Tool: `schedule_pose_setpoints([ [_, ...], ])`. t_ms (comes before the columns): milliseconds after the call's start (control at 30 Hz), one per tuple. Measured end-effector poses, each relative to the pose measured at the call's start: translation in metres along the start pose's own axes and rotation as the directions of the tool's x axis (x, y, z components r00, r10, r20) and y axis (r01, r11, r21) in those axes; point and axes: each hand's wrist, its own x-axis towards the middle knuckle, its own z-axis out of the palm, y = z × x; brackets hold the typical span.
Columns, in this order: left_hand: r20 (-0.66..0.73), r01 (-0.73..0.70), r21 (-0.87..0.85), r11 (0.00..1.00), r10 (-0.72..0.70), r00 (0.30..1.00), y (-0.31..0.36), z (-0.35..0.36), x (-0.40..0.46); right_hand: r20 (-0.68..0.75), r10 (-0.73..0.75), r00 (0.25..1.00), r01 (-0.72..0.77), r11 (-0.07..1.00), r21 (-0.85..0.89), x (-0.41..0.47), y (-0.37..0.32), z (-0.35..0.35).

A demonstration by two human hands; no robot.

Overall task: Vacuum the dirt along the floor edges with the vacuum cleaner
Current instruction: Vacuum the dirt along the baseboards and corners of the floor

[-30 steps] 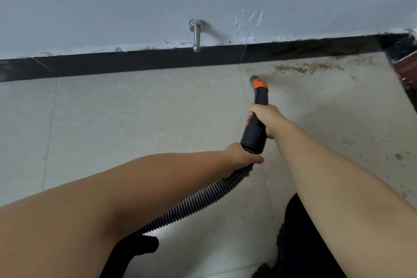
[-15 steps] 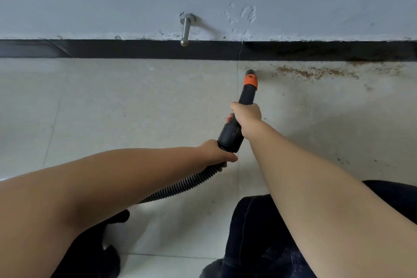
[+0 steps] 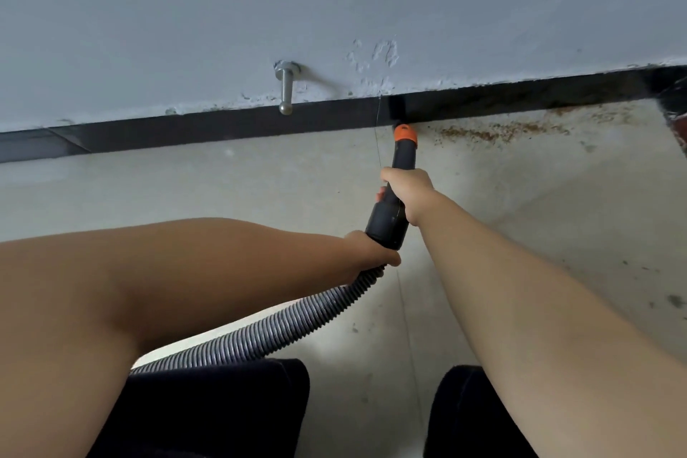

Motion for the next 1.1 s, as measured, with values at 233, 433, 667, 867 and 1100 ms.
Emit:
schedule_pose_setpoints([
  [233,-0.006,0.010,-0.068,0.998,-0.010,1.000,-0.022,-0.014,-0.012,0.069,-0.009,0.998,0.012,0.999,-0.045,-0.011,0.007,0.028],
  [433,0.038,0.008,-0.038,0.999,-0.006,0.999,-0.025,-0.008,-0.017,-0.006,0.013,1.000,-0.013,1.000,0.017,-0.017,0.017,0.014],
  [667,-0.002,0.023,-0.146,0.989,-0.023,1.000,-0.035,0.002,-0.022,0.113,0.035,0.993,-0.026,0.997,-0.073,-0.027,0.014,0.019],
  [867,-0.041,0.068,-0.202,0.977,-0.078,0.996,-0.058,0.005,-0.030,0.199,0.040,0.979,-0.002,0.982,-0.188,-0.038,0.026,0.039],
  [1100,0.015,0.046,-0.069,0.997,-0.045,0.999,-0.044,0.009,-0.025,0.003,0.037,0.999,-0.037,0.999,0.024,-0.031,0.031,0.011],
])
